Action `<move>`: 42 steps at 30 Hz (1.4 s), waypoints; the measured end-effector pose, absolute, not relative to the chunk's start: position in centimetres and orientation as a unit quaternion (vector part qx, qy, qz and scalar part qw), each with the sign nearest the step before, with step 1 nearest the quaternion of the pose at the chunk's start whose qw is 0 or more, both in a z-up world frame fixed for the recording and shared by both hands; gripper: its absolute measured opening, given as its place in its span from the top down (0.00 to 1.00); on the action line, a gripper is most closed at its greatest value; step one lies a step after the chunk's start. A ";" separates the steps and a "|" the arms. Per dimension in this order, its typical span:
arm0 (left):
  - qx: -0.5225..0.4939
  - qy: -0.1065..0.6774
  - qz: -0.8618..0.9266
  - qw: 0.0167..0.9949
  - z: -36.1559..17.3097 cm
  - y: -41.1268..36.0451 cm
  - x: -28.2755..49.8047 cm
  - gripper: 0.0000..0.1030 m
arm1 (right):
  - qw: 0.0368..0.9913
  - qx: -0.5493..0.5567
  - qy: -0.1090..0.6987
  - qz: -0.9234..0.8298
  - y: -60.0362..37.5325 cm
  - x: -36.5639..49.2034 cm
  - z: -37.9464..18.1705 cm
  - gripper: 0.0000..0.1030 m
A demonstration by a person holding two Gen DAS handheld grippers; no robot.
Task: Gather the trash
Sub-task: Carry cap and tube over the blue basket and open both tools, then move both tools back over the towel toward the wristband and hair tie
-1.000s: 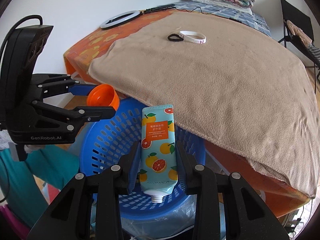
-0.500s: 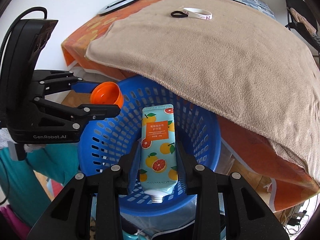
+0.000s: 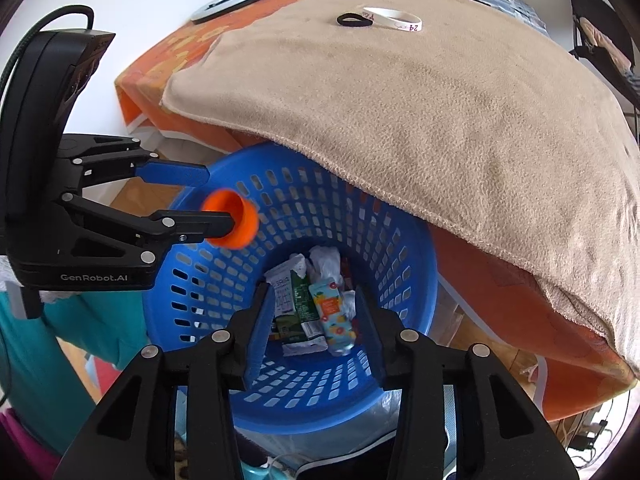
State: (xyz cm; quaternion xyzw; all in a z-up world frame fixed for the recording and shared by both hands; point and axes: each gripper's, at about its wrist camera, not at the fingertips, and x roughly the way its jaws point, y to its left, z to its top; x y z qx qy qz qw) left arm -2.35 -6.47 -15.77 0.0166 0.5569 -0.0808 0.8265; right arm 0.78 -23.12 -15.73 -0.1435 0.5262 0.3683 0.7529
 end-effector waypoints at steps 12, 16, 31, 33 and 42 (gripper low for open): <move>0.011 0.547 -0.074 0.834 -14.8 -6.2 -1.7 0.37 | 0.770 -0.158 0.508 0.352 -23.1 1.0 -15.2 0.45; 0.003 0.539 -0.071 0.839 -14.0 -5.8 -1.4 0.36 | 0.774 -0.154 0.505 0.349 -23.4 1.2 -14.8 0.42; 0.001 0.495 -0.040 0.868 -9.6 -4.5 2.8 0.36 | 0.805 -0.128 0.471 0.338 -23.2 3.9 -11.5 0.34; 0.004 0.489 -0.037 0.872 -9.0 -4.2 3.6 0.36 | 0.808 -0.122 0.467 0.338 -23.1 4.6 -11.0 0.34; 0.016 0.468 -0.007 0.884 -7.1 -2.7 8.2 0.36 | 0.820 -0.115 0.460 0.322 -21.8 9.3 -9.7 0.32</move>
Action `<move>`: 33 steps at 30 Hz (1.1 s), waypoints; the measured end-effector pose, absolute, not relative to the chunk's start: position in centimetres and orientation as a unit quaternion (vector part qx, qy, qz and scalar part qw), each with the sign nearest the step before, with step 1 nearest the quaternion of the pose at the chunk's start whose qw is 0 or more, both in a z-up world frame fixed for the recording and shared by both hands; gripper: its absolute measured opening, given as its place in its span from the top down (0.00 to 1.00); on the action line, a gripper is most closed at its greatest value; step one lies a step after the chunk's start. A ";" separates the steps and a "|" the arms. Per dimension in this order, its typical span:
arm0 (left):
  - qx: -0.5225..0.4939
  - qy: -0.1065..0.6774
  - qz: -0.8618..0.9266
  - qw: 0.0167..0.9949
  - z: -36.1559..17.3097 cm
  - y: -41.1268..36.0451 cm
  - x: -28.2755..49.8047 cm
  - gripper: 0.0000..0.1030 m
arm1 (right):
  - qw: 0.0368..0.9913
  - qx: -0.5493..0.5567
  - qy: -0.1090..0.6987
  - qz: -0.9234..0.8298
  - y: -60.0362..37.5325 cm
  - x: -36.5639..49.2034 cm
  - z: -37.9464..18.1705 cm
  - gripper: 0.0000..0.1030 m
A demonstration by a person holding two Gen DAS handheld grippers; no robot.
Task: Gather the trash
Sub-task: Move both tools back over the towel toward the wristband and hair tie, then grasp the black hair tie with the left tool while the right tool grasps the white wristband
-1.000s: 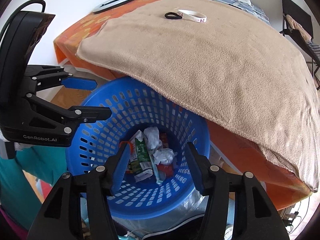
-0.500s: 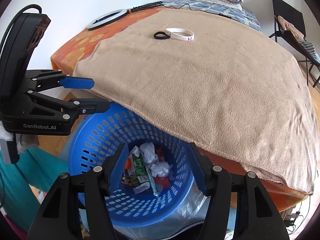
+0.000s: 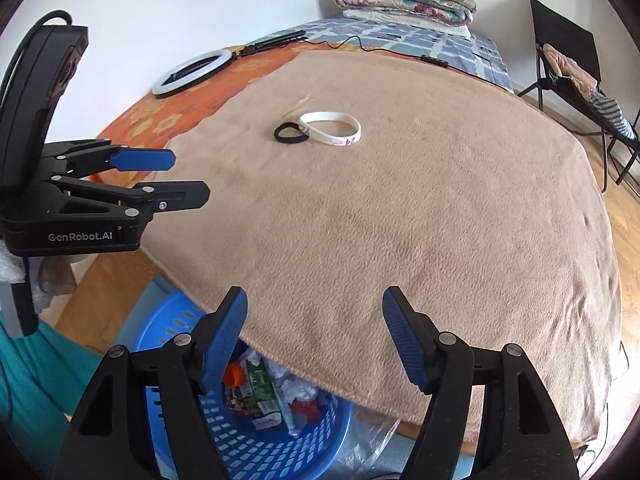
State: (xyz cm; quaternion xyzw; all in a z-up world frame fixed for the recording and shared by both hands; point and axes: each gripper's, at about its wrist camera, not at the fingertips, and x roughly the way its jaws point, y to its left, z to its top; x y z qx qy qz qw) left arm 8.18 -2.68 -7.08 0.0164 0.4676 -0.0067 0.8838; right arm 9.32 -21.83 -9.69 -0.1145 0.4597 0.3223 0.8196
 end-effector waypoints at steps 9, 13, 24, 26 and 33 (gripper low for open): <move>0.031 0.434 0.021 0.900 -5.5 -2.6 10.8 0.37 | 0.838 -0.067 0.449 0.303 -22.0 15.5 -9.5 0.32; 0.031 0.417 0.024 0.908 -4.7 -2.8 11.4 0.37 | 0.848 -0.039 0.434 0.302 -22.2 17.4 -9.0 0.32; -0.070 0.480 0.001 0.875 -7.1 0.7 15.1 0.45 | 0.825 -0.015 0.480 0.297 -20.3 22.6 -9.5 0.32; -0.112 0.498 -0.002 0.860 -8.2 1.8 15.8 0.52 | 0.816 0.010 0.491 0.304 -20.3 23.4 -9.9 0.32; -0.161 0.516 0.002 0.841 -10.3 3.1 18.0 0.59 | 0.797 0.043 0.510 0.322 -18.8 25.5 -11.1 0.48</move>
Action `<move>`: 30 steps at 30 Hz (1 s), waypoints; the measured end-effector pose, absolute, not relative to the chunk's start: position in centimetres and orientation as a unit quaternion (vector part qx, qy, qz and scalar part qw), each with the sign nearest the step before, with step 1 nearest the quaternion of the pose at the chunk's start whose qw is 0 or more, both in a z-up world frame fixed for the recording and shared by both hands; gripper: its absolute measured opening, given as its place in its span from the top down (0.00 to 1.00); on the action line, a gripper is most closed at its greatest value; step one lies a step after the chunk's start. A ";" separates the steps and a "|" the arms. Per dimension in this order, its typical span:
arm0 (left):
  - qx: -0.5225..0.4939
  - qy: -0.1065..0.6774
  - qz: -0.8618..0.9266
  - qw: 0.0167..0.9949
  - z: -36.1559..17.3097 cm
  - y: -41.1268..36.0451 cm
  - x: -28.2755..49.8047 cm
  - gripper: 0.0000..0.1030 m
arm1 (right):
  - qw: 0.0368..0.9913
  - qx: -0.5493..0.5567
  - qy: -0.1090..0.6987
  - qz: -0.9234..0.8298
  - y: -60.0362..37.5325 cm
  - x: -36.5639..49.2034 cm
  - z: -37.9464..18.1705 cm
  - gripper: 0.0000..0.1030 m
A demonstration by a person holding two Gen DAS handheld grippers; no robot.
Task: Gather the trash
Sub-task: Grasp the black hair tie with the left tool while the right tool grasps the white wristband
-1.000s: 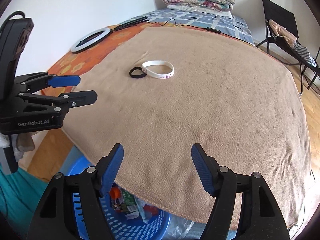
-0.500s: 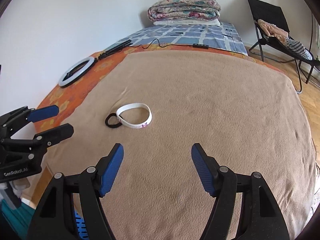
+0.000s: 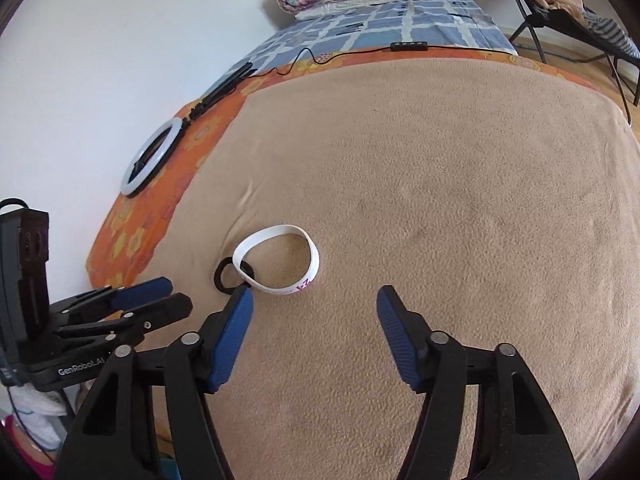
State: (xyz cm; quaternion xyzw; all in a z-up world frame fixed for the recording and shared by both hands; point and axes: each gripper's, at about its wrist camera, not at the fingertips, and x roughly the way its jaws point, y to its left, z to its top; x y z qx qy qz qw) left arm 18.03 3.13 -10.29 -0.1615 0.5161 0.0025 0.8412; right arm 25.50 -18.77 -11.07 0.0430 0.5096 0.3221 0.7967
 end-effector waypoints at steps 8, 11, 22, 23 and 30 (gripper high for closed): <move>-0.175 0.526 0.023 0.832 -12.2 3.8 19.7 0.66 | 0.784 0.067 0.531 0.314 -17.1 27.4 -12.8 0.66; -0.172 0.528 0.027 0.831 -12.8 4.0 20.4 0.68 | 0.783 0.070 0.534 0.312 -16.8 27.8 -13.4 0.66; -0.135 0.520 0.033 0.843 -13.1 3.4 21.3 0.95 | 0.789 0.044 0.531 0.305 -15.1 28.1 -14.2 0.76; -0.135 0.519 0.033 0.843 -13.1 3.5 21.3 0.95 | 0.791 0.031 0.529 0.306 -14.7 27.9 -14.2 0.78; -0.135 0.512 0.043 0.847 -12.5 4.5 20.6 0.95 | 0.804 -0.034 0.512 0.300 -13.1 26.9 -14.2 0.96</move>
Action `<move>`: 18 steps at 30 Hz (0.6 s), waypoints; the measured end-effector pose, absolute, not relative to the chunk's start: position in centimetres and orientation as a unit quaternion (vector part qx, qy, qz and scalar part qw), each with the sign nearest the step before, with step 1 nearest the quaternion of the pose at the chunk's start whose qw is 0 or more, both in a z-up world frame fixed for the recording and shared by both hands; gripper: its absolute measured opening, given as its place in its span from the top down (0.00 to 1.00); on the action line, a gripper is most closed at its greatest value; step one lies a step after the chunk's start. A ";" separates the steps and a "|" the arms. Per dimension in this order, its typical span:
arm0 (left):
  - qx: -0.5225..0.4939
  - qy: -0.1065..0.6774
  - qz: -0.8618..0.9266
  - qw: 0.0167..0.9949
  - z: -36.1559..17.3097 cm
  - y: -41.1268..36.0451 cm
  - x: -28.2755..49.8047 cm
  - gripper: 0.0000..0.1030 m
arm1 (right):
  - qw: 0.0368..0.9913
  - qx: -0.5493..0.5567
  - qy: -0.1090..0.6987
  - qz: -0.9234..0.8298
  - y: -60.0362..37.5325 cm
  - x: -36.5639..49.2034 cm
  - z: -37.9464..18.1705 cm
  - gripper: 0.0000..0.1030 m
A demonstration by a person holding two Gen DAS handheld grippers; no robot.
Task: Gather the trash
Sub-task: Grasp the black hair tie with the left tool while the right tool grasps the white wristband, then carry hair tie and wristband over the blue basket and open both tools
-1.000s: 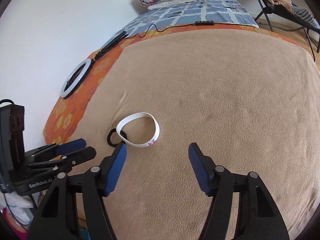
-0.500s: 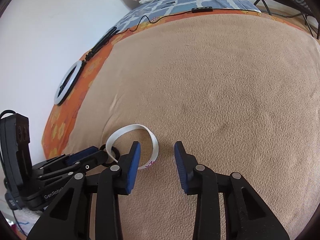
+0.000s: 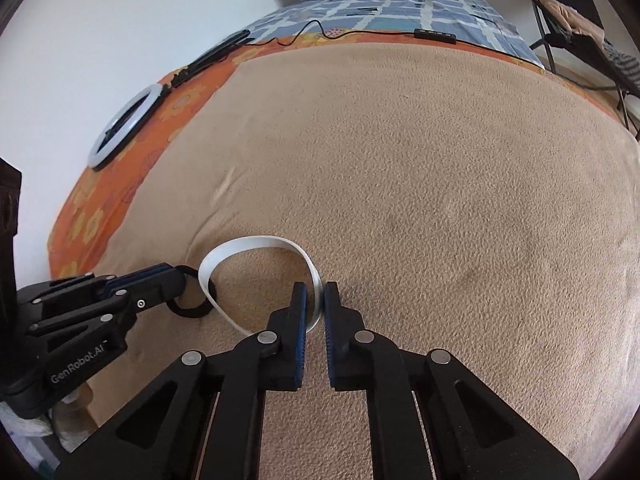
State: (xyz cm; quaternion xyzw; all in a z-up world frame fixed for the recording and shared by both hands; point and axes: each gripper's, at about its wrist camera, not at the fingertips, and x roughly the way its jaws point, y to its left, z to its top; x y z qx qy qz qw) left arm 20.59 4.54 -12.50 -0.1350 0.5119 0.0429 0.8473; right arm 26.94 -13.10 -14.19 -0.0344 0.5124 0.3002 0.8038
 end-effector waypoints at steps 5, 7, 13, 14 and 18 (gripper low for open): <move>-0.129 0.502 0.045 0.854 -11.4 4.8 20.0 0.95 | 0.811 -0.019 0.506 0.294 -14.0 27.0 -13.7 0.97; -0.125 0.499 0.044 0.857 -10.9 4.8 19.7 0.95 | 0.816 -0.019 0.498 0.293 -14.4 26.9 -13.1 0.97; -0.116 0.483 0.038 0.867 -9.0 4.3 18.6 0.95 | 0.829 -0.018 0.474 0.297 -14.9 26.0 -10.7 0.97; -0.113 0.480 0.037 0.869 -8.6 4.2 18.4 0.95 | 0.832 -0.019 0.469 0.297 -15.1 25.7 -10.2 0.97; -0.103 0.467 0.033 0.878 -7.0 3.6 17.1 0.95 | 0.838 -0.027 0.451 0.305 -15.5 24.5 -8.4 0.97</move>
